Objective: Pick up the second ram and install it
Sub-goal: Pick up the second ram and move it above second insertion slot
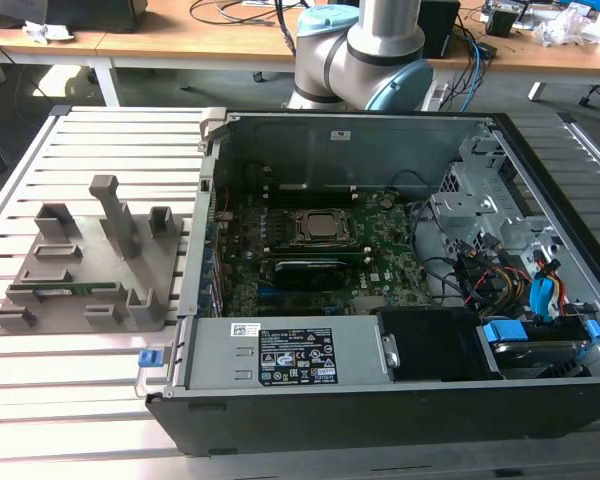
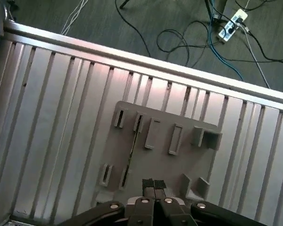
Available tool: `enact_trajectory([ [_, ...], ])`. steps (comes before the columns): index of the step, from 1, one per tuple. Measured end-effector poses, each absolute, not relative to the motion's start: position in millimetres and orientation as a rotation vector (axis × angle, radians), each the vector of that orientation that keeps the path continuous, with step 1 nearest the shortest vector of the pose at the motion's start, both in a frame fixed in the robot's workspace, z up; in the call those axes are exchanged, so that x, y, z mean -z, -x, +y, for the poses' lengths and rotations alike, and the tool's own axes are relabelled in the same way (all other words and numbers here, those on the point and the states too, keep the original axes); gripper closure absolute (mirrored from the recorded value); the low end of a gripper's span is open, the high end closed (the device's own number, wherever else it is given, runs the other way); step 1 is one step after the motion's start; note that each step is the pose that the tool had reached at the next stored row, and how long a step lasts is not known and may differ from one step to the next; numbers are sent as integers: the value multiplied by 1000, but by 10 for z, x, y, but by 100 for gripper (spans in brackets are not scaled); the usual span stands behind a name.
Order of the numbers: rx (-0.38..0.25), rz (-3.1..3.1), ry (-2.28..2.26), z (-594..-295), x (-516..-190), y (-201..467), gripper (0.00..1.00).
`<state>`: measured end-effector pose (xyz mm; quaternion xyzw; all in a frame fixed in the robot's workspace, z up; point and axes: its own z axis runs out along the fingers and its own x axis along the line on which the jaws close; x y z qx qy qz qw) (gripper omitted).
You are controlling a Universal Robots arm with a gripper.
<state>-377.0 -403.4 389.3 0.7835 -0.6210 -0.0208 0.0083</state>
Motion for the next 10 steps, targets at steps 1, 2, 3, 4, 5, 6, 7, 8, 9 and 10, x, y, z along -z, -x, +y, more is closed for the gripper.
enact_trajectory([
  [1,66,-2007,-2396,-4034,-3893,3770,89],
  [2,66,-2025,-2381,-4034,-3893,3770,89],
  [3,66,-2049,-2361,-4034,-3893,3770,89],
  [4,67,-2084,-2331,-4034,-3893,3770,89],
  [5,67,-2111,-2307,-4034,-3893,3770,89],
  [6,67,-2113,-2305,-4034,-3893,3770,89],
  [7,67,-2114,-2305,-4034,-3893,3770,89],
  [8,67,-2114,-2304,-4034,-3893,3770,89],
  [9,67,-2114,-2304,-4034,-3893,3770,89],
  [10,67,-2114,-2304,-4034,-3893,3770,89],
])
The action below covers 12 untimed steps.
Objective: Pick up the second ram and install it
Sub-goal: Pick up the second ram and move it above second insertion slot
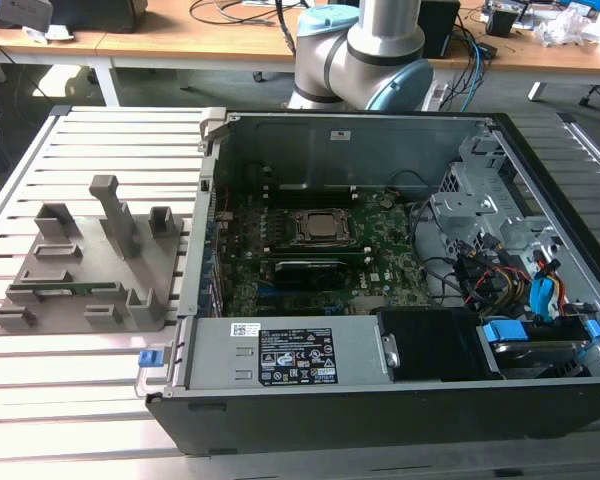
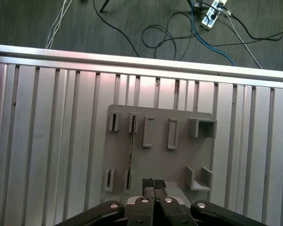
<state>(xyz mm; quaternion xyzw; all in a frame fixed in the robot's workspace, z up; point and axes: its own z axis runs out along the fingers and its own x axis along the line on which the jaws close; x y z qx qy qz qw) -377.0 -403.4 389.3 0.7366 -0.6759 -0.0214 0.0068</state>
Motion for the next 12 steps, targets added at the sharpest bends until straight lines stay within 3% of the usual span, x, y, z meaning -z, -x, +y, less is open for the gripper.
enact_trajectory([
  [2,67,-2115,-2304,-4034,-3893,3770,89],
  [3,67,-2115,-2303,-4034,-3893,3770,76],
  [6,29,-2110,-2275,-4035,-3892,3770,76],
  [10,37,-2154,-2240,-4034,-3890,3771,76],
  [12,12,-2164,-2251,-4035,-3887,3773,76],
])
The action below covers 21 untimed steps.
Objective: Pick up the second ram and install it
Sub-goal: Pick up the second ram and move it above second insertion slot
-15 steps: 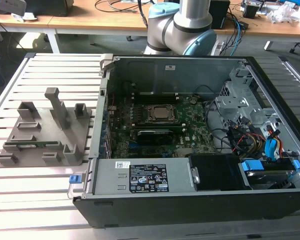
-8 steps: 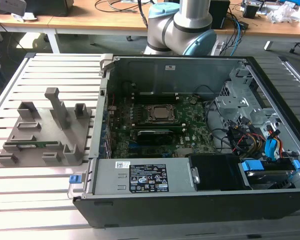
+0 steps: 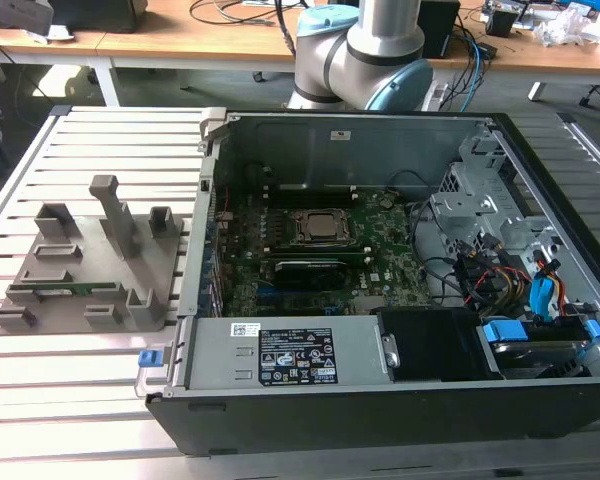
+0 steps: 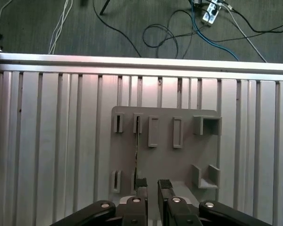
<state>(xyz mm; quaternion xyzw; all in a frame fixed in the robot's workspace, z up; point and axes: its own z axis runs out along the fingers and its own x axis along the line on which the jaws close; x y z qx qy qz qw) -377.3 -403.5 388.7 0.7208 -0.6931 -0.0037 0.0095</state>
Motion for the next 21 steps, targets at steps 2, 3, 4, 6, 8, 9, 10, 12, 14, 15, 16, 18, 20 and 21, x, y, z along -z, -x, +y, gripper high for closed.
enact_trajectory([
  [2,-3,-2170,-2257,-4034,-3887,3772,76],
  [3,-3,-2171,-2257,-4034,-3887,3772,76],
  [4,-4,-2171,-2257,-4034,-3887,3773,76],
  [6,-5,-2171,-2258,-4034,-3887,3773,76],
  [8,-5,-2172,-2258,-4034,-3878,3773,76],
  [9,-5,-2172,-2258,-4034,-3859,3774,76],
  [10,-5,-2172,-2258,-4034,-3830,3773,76],
  [12,-5,-2172,-2258,-4034,-3810,3773,76],
  [14,-5,-2172,-2258,-4034,-3788,3773,76],
  [15,-5,-2172,-2258,-4034,-3778,3773,76],
  [16,-5,-2172,-2258,-4034,-3771,3773,76],
  [18,-5,-2172,-2258,-4034,-3758,3773,76],
  [20,-5,-2172,-2258,-4034,-3736,3773,76],
  [21,-5,-2172,-2258,-4034,-3724,3773,76],
])
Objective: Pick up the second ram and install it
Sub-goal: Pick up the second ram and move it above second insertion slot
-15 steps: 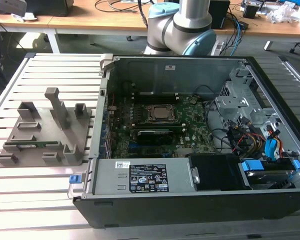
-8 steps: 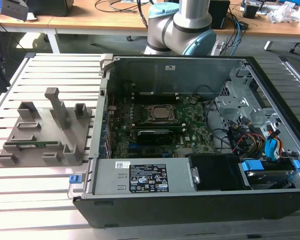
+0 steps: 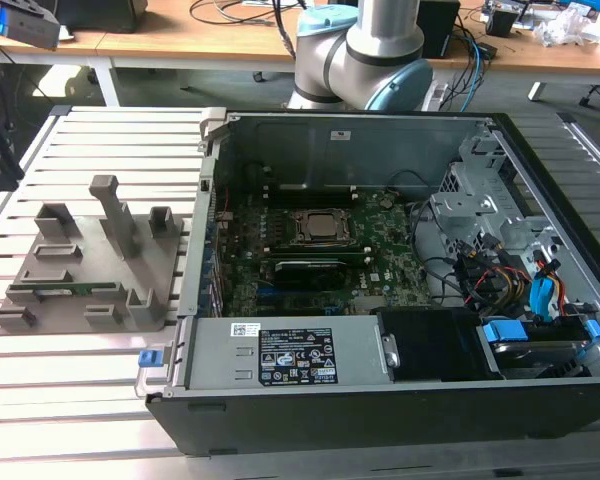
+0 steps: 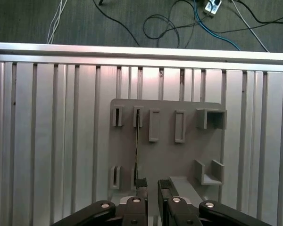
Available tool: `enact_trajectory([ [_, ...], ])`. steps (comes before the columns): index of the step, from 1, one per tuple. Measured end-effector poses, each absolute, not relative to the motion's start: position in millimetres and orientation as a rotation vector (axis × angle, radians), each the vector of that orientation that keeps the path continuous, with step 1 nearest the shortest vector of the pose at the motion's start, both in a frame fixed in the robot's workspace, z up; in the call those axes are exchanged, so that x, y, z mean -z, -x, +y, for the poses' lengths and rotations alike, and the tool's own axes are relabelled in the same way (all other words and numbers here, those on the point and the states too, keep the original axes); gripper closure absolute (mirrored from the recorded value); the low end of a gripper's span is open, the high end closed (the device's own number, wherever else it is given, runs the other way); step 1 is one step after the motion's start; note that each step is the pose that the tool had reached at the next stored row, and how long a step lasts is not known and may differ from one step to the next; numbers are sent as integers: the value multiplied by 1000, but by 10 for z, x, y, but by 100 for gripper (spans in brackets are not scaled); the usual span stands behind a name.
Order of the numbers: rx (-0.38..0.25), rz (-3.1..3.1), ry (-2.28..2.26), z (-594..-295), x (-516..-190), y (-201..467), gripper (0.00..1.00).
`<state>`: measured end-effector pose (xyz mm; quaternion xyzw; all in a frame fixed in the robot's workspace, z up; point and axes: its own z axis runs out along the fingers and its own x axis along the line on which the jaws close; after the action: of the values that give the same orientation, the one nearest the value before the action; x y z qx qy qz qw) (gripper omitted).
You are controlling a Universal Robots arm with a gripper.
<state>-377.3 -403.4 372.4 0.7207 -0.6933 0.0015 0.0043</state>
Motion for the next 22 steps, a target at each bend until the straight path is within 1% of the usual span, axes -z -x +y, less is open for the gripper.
enact_trajectory([
  [22,-5,-2172,-2258,-4034,-3533,3773,76],
])
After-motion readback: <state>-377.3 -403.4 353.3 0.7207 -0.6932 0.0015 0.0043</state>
